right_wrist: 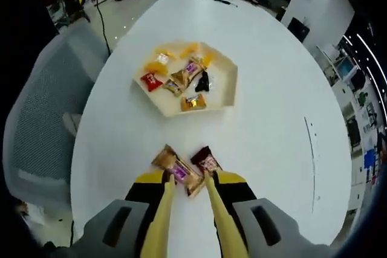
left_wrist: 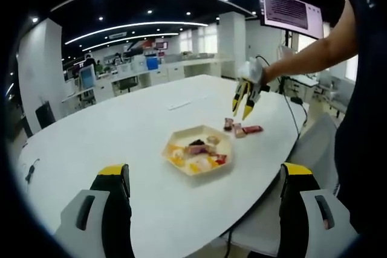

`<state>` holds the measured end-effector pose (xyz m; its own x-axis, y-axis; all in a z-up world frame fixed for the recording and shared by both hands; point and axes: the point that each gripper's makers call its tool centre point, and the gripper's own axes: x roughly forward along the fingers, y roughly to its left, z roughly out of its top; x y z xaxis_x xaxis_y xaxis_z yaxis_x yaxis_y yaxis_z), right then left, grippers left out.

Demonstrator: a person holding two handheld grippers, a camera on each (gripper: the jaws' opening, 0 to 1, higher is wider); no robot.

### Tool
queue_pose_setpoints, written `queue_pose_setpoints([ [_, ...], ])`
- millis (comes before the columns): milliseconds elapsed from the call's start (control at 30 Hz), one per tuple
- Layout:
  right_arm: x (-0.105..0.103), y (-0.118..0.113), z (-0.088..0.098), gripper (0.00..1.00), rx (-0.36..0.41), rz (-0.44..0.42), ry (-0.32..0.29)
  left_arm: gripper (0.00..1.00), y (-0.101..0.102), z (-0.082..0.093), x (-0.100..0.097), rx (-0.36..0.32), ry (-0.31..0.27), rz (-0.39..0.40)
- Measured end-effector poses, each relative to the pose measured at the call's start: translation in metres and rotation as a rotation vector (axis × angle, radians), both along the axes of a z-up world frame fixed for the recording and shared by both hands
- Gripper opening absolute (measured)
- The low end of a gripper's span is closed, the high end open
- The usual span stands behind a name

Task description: Place the target food into the container with the food tongs after gripping and lifting it, then release it inside without dropping or visibly crushing the food.

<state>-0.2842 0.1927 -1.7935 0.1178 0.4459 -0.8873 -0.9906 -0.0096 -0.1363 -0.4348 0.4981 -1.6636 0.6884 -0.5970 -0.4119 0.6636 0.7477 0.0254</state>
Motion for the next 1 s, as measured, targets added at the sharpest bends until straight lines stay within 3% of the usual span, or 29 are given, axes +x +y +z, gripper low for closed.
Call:
queue_pose_setpoints([
  [400,0.003,0.004,-0.022,0.28,-0.048,0.084,-0.016,0.99,0.010,-0.002,-0.008,0.004,0.011,0.020],
  [633,-0.002,0.007,-0.030,0.29,-0.062,0.124,0.010,0.99,0.011,-0.003,-0.007,0.012,0.012,0.023],
  [833,-0.006,0.001,-0.030,0.29,-0.067,0.047,0.051,0.99,0.012,-0.002,-0.006,0.008,0.010,0.026],
  [867,-0.010,0.000,-0.030,0.29,-0.060,0.003,0.083,0.99,0.011,-0.002,-0.005,0.008,0.009,0.026],
  [1000,-0.021,-0.003,-0.032,0.28,-0.074,-0.011,0.134,0.99,0.010,-0.005,-0.006,0.005,0.017,0.023],
])
